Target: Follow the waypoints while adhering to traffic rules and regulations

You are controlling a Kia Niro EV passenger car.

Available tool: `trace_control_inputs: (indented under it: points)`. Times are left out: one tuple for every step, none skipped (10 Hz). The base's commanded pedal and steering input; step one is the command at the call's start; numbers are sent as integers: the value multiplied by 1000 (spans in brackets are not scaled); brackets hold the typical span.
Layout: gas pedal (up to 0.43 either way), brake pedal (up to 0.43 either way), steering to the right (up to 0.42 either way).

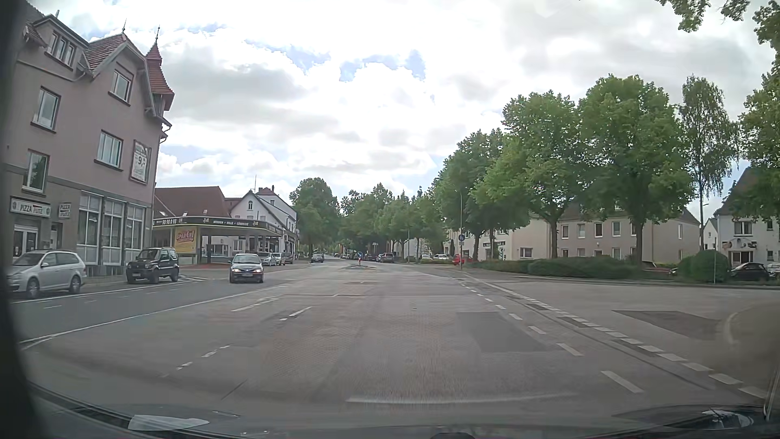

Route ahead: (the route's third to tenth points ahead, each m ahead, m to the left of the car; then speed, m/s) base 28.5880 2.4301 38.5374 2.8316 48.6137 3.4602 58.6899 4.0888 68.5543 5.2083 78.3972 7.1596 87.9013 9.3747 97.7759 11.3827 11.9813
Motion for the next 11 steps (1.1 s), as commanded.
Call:
trace_control_inputs:
  points:
    - [189, 0, 5]
    - [189, 0, 4]
    - [189, 0, 4]
    - [189, 0, 3]
    - [189, 0, 2]
    - [189, 0, 1]
    - [177, 0, -2]
    - [169, 0, -5]
    - [169, 0, -5]
    - [169, 0, -5]
    - [130, 0, -5]
